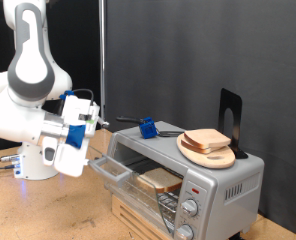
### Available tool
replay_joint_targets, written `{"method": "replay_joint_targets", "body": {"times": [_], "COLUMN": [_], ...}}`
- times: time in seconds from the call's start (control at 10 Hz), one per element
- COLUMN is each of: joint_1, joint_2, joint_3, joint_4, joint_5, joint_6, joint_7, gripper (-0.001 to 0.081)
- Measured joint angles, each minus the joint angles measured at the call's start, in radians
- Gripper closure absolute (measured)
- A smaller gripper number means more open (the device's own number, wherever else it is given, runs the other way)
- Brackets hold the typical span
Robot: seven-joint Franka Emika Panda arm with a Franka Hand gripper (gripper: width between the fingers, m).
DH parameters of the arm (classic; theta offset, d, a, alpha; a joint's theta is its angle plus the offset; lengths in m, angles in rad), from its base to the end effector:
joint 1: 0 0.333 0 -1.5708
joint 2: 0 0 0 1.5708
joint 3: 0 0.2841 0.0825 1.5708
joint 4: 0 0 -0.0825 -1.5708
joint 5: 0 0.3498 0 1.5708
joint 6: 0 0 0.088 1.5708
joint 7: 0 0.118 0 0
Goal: Make a piece of toast with the oven
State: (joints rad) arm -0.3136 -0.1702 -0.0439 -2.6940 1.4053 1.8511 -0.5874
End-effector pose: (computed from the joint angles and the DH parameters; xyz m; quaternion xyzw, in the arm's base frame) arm 0.3672 -0.0428 0.2862 -0.7565 0.2877 -0.0154 0.5871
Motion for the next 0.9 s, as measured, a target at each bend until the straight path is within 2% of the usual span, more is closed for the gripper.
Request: {"method": "replay_joint_targets", "body": {"times": [0.5, 0.7, 0.9], "joint_1": [0.034, 0.017, -0.031], "joint_2": [-0.17, -0.206, -0.223], "joint_3": [0.096, 0.092, 0.064], "joint_4": [-0.063, -0.073, -0.076], "joint_5": [0.012, -0.036, -0.139], "joint_6": [0.102, 0.11, 0.107], "joint_7": [0.156, 0.218, 0.27], "gripper": [0.0007, 0.0007, 0.0007]}}
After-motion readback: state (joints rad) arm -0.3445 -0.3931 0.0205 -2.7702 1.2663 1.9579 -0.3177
